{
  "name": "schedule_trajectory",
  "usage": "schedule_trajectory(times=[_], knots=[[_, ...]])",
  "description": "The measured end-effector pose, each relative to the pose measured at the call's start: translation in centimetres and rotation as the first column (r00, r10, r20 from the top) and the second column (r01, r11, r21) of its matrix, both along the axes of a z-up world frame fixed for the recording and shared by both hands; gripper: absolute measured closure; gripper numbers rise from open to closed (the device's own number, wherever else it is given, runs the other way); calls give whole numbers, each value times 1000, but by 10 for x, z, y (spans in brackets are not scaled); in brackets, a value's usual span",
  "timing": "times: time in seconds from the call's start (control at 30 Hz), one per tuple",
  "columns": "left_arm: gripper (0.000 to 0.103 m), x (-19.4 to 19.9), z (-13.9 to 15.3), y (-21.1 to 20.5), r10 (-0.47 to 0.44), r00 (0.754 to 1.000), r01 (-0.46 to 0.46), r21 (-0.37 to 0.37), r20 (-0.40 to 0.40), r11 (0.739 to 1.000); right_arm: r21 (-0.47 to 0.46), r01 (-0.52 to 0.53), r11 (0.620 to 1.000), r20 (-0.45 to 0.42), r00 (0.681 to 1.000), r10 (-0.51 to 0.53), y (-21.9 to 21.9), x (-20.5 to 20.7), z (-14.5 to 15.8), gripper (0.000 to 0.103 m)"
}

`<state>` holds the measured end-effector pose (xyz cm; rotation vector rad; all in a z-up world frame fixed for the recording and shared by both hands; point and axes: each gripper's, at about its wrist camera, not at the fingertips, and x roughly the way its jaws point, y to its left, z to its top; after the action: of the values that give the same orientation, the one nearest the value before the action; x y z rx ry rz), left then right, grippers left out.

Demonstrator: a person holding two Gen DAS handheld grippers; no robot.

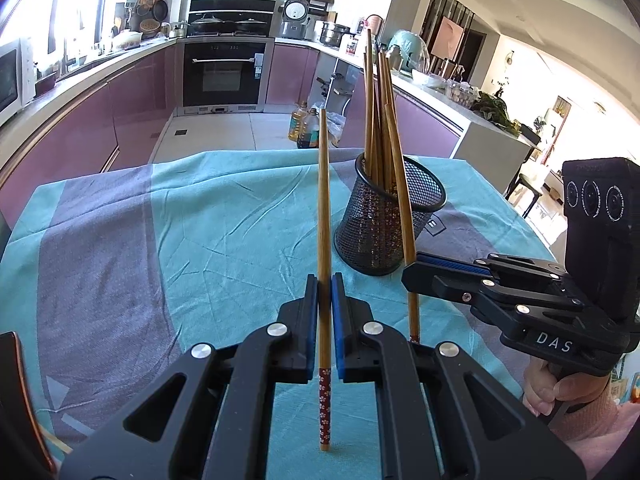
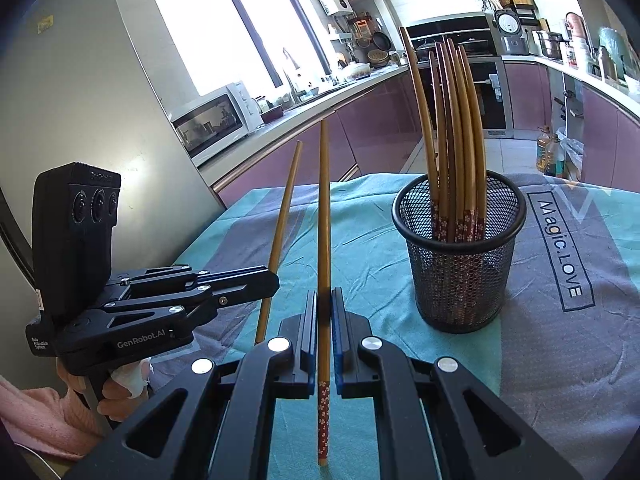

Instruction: Organize utensils

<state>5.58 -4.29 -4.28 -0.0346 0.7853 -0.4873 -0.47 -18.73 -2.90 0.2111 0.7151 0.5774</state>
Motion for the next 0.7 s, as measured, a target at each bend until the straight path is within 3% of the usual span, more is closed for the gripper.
schedule_trajectory(times=[0.7], knots=[[95,-3,8,-4,-14,1000,14,-3,21,1000,13,12,1000,22,1000,-12,-5,-2,7,97]])
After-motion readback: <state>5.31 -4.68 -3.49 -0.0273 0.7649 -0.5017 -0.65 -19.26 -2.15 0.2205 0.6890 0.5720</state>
